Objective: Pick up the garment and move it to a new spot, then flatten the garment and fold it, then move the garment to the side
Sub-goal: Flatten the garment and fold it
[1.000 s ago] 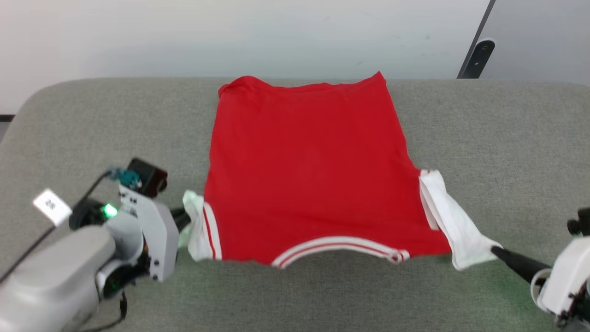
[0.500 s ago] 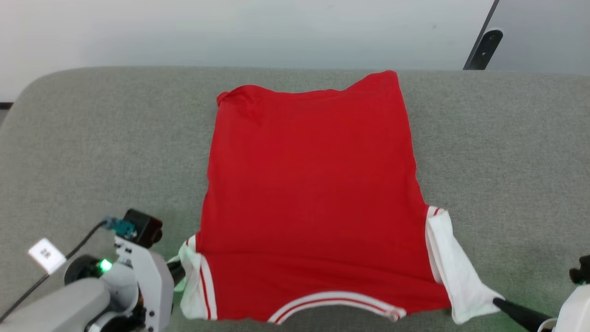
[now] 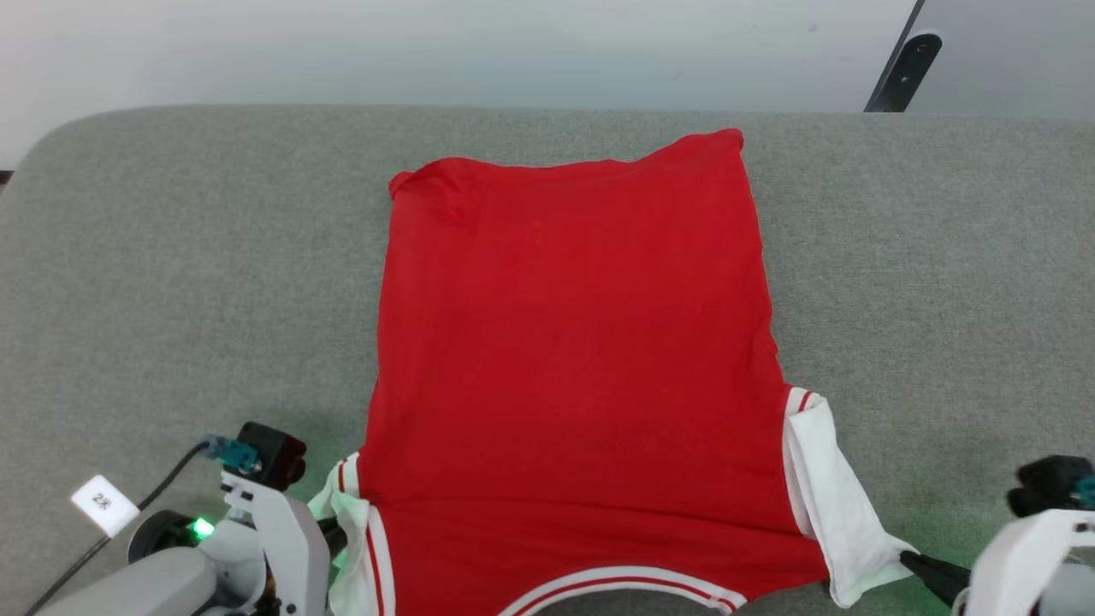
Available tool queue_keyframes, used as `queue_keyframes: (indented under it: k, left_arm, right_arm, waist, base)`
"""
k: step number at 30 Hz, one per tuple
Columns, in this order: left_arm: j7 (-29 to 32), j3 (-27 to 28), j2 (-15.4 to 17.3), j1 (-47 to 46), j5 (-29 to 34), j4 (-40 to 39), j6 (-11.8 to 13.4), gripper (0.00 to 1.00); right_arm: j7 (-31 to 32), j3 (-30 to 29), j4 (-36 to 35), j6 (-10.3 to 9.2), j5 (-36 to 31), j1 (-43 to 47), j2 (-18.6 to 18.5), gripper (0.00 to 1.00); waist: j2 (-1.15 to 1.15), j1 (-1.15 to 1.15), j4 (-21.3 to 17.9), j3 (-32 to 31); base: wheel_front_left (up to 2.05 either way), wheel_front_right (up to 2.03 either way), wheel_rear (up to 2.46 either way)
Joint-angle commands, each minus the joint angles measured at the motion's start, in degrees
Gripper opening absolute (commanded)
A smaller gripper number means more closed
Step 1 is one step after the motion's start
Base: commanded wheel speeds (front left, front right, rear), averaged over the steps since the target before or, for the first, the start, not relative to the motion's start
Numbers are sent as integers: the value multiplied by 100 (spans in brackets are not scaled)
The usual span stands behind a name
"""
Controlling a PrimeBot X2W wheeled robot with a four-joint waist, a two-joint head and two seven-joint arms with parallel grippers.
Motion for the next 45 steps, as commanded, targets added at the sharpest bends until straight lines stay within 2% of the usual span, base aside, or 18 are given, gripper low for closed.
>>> queue_keyframes:
  k: [1, 7, 8, 10, 11, 17, 23, 26, 31, 34, 37, 40, 45]
  left_arm:
    - [10, -54, -67, 94, 24, 109, 2, 0]
    - [-49, -49, -301, 50, 21, 360, -99, 0]
    - [-63, -46, -330, 53, 18, 391, -131, 0]
    - [-80, -44, -376, 62, 11, 448, -153, 0]
    - [-91, -47, -397, 68, 14, 475, -172, 0]
    - [-212, -5, -477, 177, -49, 634, -217, 0]
    - [-386, 60, -500, 258, -111, 711, -233, 0]
    - [-486, 103, -512, 295, -144, 723, -240, 0]
    - [-708, 212, -555, 329, -199, 723, -249, 0]
    - [-821, 248, -593, 369, -208, 730, -250, 0]
    - [-859, 252, -627, 363, -189, 731, -261, 0]
    - [-842, 240, -711, 256, -132, 734, -285, 0]
    - [-707, 207, -949, -76, 55, 798, -381, 0]
  right_arm:
    - [-52, 56, 44, -9, -181, -61, -52, 0]
    - [-245, 670, 493, -9, -941, -266, -210, 0]
    - [-296, 770, 577, -9, -1006, -285, -240, 22]
    - [-410, 923, 728, -9, -1089, -343, -275, 44]
    - [-476, 999, 779, -9, -1133, -366, -310, 100]
    - [-655, 1204, 924, -9, -1060, -480, -516, 100]
    - [-992, 1078, 488, -9, -901, -378, -796, 100]
    - [-1518, 856, 125, -7, -942, -276, -818, 100]
    - [-2914, 866, -699, -3, -1356, -141, -912, 100]
    - [-3836, 724, -936, -3, -1707, -67, -726, 100]
    - [-4378, 778, -953, -7, -1948, -173, -596, 100]
    - [-4483, 971, -749, -7, -2027, -582, -611, 100]
    - [-4129, 1388, -113, -8, -1729, -1882, -1015, 100]
  waist:
    - [0, 0, -4, 5]
    - [0, 0, -16, -22]
    - [0, 0, -18, -32]
    - [0, 0, -20, -57]
    - [0, 0, -18, -70]
    - [0, 0, -54, -169]
    - [0, 0, -115, -232]
    - [0, 0, -140, -258]
    - [0, 0, -180, -303]
    - [0, 0, -202, -321]
    - [0, 0, -194, -301]
    - [0, 0, -126, -246]
    - [0, 0, 206, -53]
  base:
    - [0, 0, 0]
    - [0, 0, 0]
    - [0, 0, 0]
    - [0, 0, 0]
    - [0, 0, 0]
    - [0, 0, 0]
    - [0, 0, 0]
    - [0, 0, 0]
    - [0, 0, 0]
    - [0, 0, 0]
    - [0, 0, 0]
    - [0, 0, 0]
    - [0, 0, 0]
